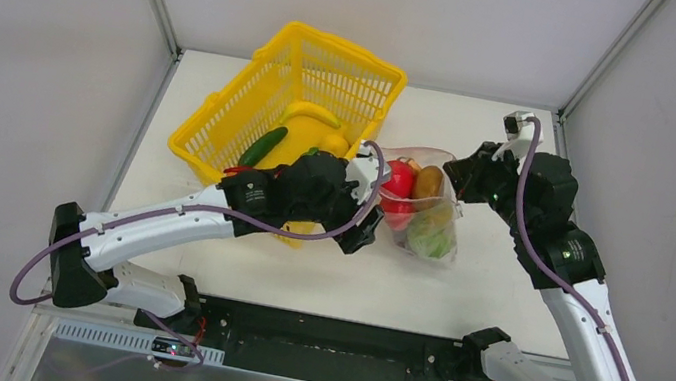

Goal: Place the food in the zip-top bag and seal the zipper
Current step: Move the bin to the center of the board.

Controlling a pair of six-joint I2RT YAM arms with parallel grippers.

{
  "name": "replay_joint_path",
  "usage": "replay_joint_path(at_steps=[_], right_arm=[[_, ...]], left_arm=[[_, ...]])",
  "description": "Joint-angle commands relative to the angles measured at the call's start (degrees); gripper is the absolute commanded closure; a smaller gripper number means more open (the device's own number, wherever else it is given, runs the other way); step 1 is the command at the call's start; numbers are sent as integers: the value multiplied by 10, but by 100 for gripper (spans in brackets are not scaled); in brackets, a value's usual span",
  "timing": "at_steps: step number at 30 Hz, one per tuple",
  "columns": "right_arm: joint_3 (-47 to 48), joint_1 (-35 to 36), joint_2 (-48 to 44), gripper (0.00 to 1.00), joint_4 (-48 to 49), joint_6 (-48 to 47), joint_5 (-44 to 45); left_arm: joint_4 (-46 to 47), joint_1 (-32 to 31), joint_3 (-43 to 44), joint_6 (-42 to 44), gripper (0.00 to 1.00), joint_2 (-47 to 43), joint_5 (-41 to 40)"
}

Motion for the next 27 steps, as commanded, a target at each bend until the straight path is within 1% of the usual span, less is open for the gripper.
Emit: replay_joint_path(at_steps=[1, 3, 5, 9, 12, 15, 19, 21, 27], right_arm=[[18, -1, -12, 98, 57, 12, -6], [24, -1, -11, 98, 51, 7, -11], [26, -1, -10, 98, 49, 3, -14], [35, -1, -5, 98, 40, -6, -38], [37, -1, -1, 98, 37, -12, -57], [33, 0, 1, 98, 35, -19, -70], [29, -1, 0, 98, 27, -34, -85], [26, 0, -3, 98, 25, -43, -90], [18, 0, -10, 98, 21, -57, -116]], left_arm=[[-73, 6, -4, -28, 16, 10, -165], [-78, 13, -12, -31, 15, 14, -212], [-90, 38, -14, -38, 15, 19, -227], [-63, 114, -47, -52, 14, 3, -194], [-30, 145, -70, -53, 13, -28, -163], [-1, 145, -71, -33, 13, -61, -91], [84, 139, -86, -24, 13, -116, 9], [102, 140, -76, -31, 12, -128, 26], [118, 139, -34, -44, 13, -113, 63]])
